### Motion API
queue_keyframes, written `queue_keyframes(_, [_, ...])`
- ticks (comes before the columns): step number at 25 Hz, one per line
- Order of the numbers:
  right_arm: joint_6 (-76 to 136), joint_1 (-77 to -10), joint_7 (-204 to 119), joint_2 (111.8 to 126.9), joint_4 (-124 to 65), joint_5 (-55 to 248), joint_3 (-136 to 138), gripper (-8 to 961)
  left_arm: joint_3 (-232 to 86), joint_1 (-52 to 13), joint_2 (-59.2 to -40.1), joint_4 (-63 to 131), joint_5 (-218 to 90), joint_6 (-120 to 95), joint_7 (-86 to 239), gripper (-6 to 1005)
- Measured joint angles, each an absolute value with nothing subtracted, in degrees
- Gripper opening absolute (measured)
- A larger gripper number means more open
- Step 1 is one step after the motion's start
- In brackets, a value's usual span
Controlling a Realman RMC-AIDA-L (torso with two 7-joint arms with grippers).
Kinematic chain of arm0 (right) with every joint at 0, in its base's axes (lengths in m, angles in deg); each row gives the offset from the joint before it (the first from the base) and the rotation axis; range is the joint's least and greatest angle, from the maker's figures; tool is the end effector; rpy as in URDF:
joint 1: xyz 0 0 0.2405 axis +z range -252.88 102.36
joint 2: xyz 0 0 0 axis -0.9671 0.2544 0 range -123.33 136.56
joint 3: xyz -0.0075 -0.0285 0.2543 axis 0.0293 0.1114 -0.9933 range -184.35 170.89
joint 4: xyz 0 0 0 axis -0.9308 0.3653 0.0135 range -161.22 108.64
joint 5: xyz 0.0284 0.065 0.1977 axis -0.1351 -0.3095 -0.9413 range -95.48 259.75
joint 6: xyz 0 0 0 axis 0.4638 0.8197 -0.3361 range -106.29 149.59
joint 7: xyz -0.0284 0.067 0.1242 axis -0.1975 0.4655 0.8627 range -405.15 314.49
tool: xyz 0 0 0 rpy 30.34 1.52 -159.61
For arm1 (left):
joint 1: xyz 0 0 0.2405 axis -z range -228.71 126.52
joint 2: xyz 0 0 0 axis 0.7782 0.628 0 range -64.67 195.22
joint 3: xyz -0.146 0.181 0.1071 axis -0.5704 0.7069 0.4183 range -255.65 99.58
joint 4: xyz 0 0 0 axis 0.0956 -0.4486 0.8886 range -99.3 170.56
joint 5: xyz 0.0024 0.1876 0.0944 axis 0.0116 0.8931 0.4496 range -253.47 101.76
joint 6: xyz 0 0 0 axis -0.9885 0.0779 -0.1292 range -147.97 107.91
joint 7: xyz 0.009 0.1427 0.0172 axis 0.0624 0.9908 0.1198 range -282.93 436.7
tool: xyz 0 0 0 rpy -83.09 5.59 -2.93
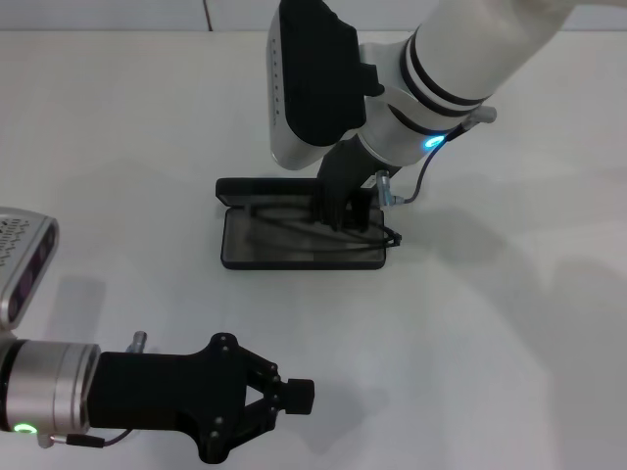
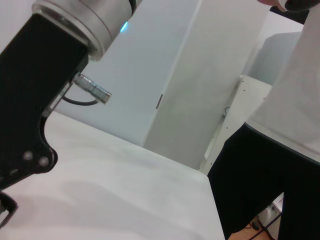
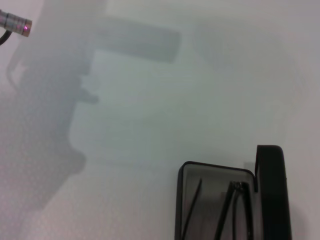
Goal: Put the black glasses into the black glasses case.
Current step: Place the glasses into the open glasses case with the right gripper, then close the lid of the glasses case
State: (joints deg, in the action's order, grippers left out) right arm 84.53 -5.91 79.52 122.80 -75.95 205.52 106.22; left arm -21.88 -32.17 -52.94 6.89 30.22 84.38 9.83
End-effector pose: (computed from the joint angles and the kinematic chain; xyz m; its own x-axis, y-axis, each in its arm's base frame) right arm 0.0265 0.3814 -0.1209 0.8961 0.2238 0.3833 0.2754 -0.9576 -0.0846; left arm -0.2811 0.2192 -0.0352 0.7433 0.3829 0.5486 0.3317 -0.9230 0.1949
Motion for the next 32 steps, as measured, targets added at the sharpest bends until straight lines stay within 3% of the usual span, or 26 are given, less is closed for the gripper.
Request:
queue_keyframes(8, [84.25,-6.11,79.34,122.80,-76.03,205.54,106.28,85,-21.79,-32.33,-52.93,6.89,30.22,84.38,9.83,25])
queue_keyframes(13, [85.05,-7.05,79.31,122.80,-77.87,205.54,105.27,190,-21.79,-32.36,-52.94,7.00,30.21,84.39,9.83,26])
queue_keyframes(16, [88.46,-9.16,79.13,122.80,-81.74,205.52,101.99,188,-21.90,-32.41,-52.97,7.05,30.22,84.43,9.63,26])
queue_keyframes(24, [98.57,-19.38,77.91,122.76,-93.87,203.66,88.27,191,-23.11,-31.99,-52.28,6.57,29.45,84.79,8.52,28])
queue_keyframes(32, [103.64,-32.21,69.11,122.38,-93.91,192.61,69.43,367,-31.84,-29.88,-51.71,6.30,29.36,84.17,7.46,29])
